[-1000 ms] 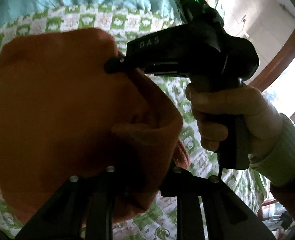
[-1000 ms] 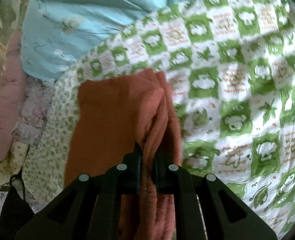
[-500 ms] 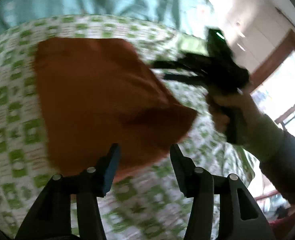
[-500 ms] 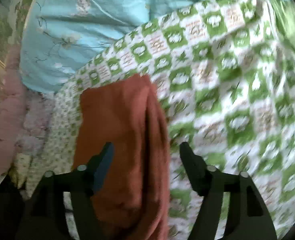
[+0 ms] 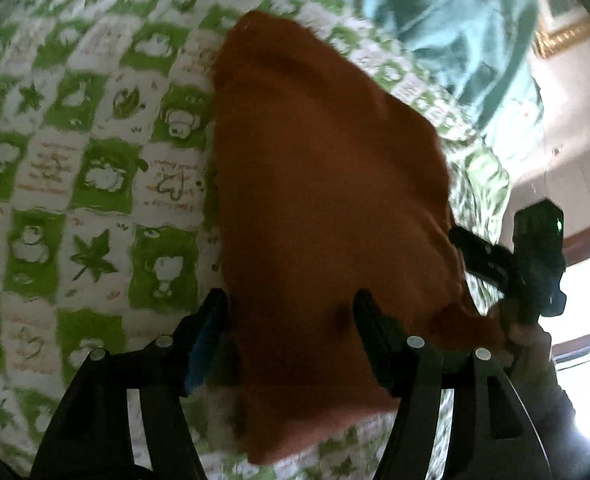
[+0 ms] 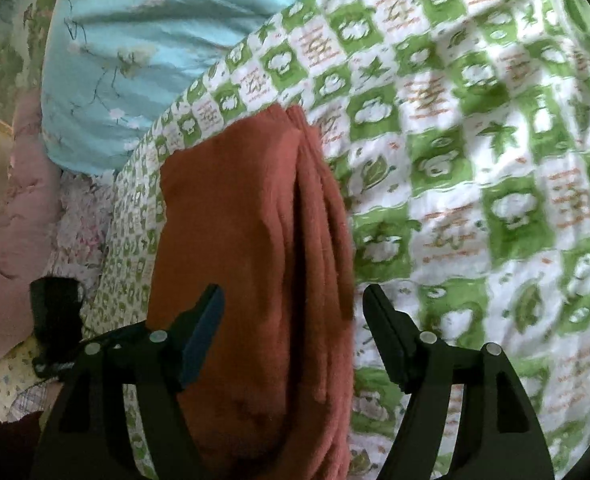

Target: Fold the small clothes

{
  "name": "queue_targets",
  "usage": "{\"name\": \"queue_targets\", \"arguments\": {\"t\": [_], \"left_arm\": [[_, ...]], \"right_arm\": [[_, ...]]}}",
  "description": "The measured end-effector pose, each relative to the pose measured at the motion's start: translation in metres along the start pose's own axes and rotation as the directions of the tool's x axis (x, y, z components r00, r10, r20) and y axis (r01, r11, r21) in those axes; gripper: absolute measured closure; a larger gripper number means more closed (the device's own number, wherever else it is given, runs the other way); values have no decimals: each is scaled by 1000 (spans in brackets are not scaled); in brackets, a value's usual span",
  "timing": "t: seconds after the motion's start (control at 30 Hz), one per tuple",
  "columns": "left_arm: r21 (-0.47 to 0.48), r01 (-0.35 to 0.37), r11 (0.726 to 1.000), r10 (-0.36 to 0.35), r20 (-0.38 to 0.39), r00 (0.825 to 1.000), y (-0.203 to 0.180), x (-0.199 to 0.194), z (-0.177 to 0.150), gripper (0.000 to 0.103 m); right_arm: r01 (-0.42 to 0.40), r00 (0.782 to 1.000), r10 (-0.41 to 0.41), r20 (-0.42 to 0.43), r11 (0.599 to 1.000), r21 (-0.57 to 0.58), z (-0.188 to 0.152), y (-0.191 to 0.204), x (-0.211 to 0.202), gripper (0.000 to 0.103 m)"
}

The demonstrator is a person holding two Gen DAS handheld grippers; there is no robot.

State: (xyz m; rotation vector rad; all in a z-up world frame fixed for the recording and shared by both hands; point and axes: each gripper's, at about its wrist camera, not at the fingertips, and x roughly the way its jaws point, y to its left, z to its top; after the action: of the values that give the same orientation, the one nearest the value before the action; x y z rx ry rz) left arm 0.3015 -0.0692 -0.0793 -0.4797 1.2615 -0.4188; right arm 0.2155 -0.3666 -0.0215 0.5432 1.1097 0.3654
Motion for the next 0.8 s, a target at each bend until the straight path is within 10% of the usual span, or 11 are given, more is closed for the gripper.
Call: {"name": "queue_targets", "arguments": {"t": [0.17,0.27,0.33,0.4,0.8], "left_arm": [[-42,41,998,-40,16,999,3,29,13,37],[-18,33,999,-32,32,999,-1,29,13,41],[0,50,999,-50,38,998,-3,28,13,70],[4,72,997,-72,57,996,-4,19,12,78],[15,72,997,-73,211,975,42,-122,-30,81]], "right_arm": [[-43,998,44,-38,999,25,-3,-6,23,31],[-66,997,68,-48,997,35,-4,-6,29,53],[-62,996,66,-62,996,57,-6,-7,34,63],[-73,995,77,-62,995,72,-7,-6,34,71],[-294,951,297,-82,955,41,-31,86,56,76]]}}
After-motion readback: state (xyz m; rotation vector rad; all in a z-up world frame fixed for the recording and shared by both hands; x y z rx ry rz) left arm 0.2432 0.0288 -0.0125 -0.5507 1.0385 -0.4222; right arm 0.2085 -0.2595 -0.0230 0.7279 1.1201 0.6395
